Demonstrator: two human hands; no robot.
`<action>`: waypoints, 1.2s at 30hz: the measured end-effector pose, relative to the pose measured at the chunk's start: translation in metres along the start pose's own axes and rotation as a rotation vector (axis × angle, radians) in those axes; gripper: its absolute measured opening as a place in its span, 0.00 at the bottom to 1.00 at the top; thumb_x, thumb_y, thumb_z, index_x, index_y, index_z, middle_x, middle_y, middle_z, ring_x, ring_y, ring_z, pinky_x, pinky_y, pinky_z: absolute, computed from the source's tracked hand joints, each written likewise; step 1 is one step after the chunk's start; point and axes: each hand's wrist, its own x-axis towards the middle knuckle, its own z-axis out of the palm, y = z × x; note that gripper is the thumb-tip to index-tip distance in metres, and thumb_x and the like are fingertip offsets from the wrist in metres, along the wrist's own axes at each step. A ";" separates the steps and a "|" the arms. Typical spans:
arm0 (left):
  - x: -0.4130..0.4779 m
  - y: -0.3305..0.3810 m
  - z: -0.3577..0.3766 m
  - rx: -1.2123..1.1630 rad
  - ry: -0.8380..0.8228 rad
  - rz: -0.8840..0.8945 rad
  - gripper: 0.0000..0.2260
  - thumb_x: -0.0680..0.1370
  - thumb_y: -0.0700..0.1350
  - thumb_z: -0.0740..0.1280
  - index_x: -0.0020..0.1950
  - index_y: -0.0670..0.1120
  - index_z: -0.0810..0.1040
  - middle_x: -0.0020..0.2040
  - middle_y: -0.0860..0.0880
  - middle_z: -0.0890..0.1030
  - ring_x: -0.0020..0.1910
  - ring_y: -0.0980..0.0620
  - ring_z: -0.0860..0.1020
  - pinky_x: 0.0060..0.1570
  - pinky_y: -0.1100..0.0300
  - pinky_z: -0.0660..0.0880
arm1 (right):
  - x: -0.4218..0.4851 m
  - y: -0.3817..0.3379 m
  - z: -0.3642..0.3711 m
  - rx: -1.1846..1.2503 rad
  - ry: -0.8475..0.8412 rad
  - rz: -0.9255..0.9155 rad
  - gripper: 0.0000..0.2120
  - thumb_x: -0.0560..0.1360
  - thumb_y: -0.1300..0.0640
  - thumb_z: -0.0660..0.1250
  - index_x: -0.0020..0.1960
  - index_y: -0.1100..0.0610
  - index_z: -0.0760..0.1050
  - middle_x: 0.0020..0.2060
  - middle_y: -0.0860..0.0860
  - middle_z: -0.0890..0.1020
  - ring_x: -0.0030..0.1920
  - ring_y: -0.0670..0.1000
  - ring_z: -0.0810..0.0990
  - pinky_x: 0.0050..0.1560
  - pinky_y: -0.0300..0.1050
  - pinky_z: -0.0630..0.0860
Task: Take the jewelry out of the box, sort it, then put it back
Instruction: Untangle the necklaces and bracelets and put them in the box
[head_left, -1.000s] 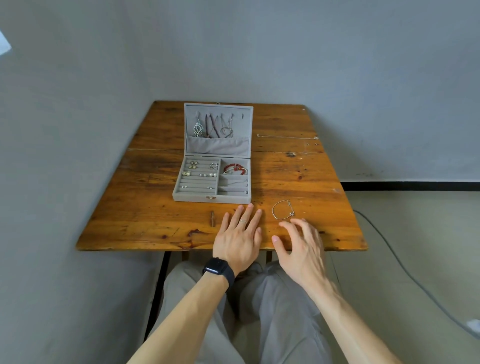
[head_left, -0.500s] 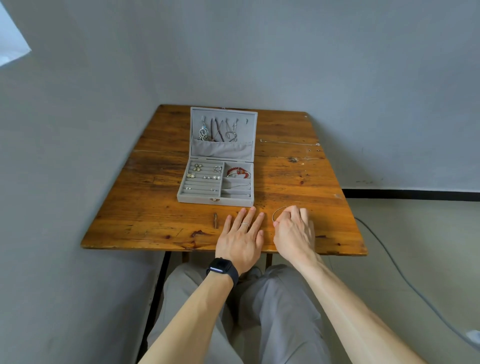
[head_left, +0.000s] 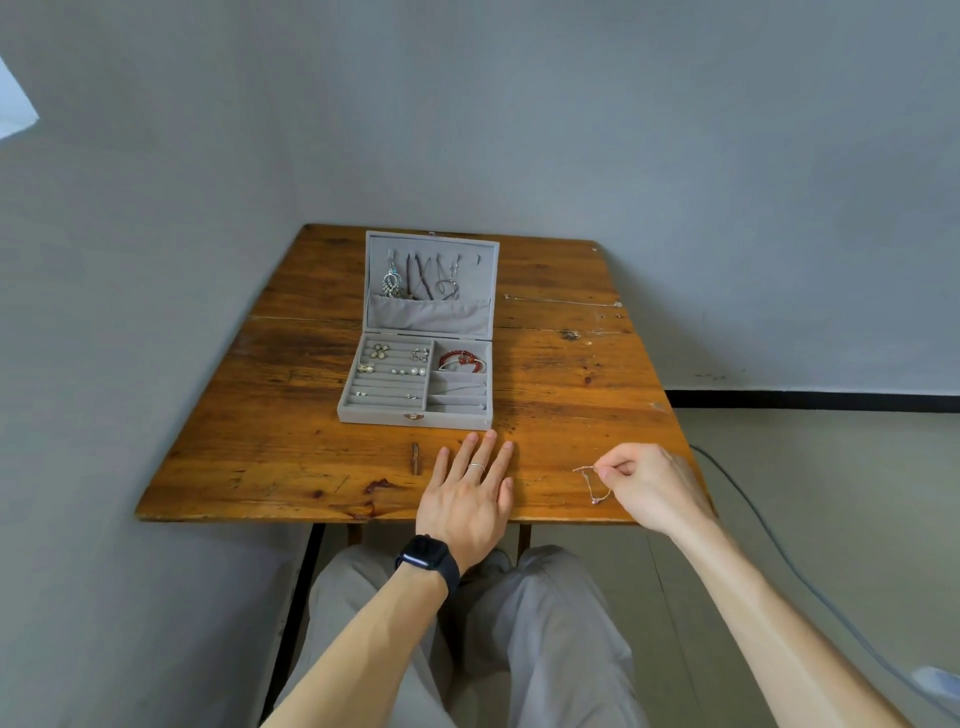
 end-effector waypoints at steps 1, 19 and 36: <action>-0.001 0.000 0.000 -0.003 -0.003 0.007 0.25 0.84 0.56 0.42 0.82 0.55 0.46 0.82 0.53 0.47 0.81 0.52 0.43 0.78 0.48 0.40 | -0.003 0.001 -0.003 0.013 0.024 0.000 0.07 0.79 0.52 0.67 0.46 0.43 0.82 0.39 0.36 0.81 0.39 0.38 0.79 0.33 0.31 0.69; 0.149 0.076 -0.074 -0.089 -0.037 0.174 0.21 0.82 0.52 0.55 0.75 0.52 0.69 0.68 0.46 0.77 0.68 0.43 0.72 0.66 0.49 0.69 | 0.049 0.021 -0.071 0.144 0.362 -0.105 0.05 0.77 0.53 0.70 0.44 0.44 0.82 0.40 0.38 0.83 0.42 0.36 0.78 0.38 0.23 0.67; 0.282 0.055 0.002 -0.111 -0.070 0.092 0.22 0.84 0.57 0.50 0.79 0.58 0.60 0.81 0.50 0.56 0.81 0.47 0.50 0.79 0.47 0.48 | 0.256 0.022 -0.049 0.297 0.273 -0.037 0.05 0.77 0.48 0.69 0.43 0.41 0.82 0.37 0.33 0.80 0.41 0.36 0.79 0.39 0.28 0.68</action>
